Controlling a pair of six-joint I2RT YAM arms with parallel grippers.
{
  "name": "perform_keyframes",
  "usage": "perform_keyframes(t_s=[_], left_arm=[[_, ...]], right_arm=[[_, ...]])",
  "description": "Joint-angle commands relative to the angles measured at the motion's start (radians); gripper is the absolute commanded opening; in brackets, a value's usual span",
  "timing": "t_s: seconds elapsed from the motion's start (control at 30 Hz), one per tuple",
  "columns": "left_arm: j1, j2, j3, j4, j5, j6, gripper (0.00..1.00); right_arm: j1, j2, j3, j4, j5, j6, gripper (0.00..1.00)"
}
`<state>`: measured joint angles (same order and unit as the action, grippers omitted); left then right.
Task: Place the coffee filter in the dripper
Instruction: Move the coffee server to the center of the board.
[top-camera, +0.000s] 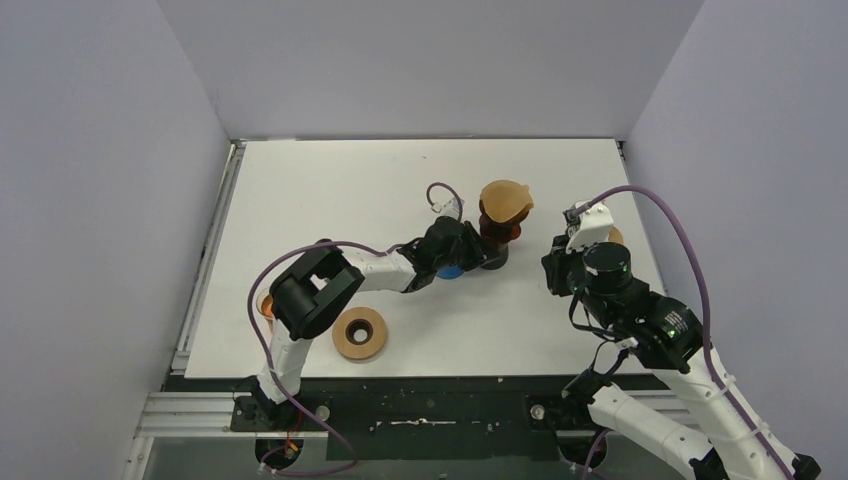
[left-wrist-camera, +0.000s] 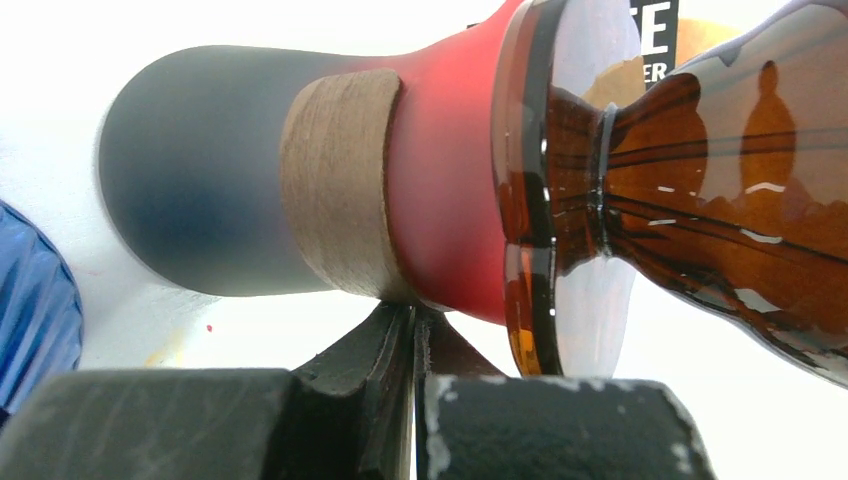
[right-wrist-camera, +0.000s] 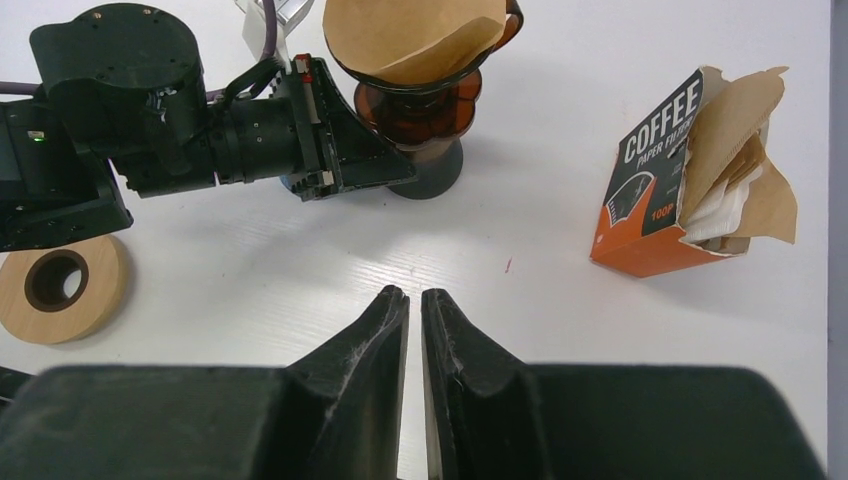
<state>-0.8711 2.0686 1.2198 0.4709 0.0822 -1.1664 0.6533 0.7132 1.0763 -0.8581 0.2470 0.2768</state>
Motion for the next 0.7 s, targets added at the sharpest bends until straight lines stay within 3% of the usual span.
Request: perform_keyframes(t_s=[0.0,0.33,0.67], left_arm=[[0.000,-0.026,0.041,-0.021,-0.032,0.039,0.00],[-0.005,-0.126,-0.047,-0.052,0.004,0.068,0.00],[-0.008,-0.314,-0.120,-0.228,-0.016,0.185,0.03]], right_arm=[[-0.007,-0.011,0.041,-0.004,0.024,0.008,0.14],[-0.006,-0.001,0.085,-0.018,0.021,0.029,0.16],[-0.006,0.048,0.148,-0.006,0.017,0.022,0.19]])
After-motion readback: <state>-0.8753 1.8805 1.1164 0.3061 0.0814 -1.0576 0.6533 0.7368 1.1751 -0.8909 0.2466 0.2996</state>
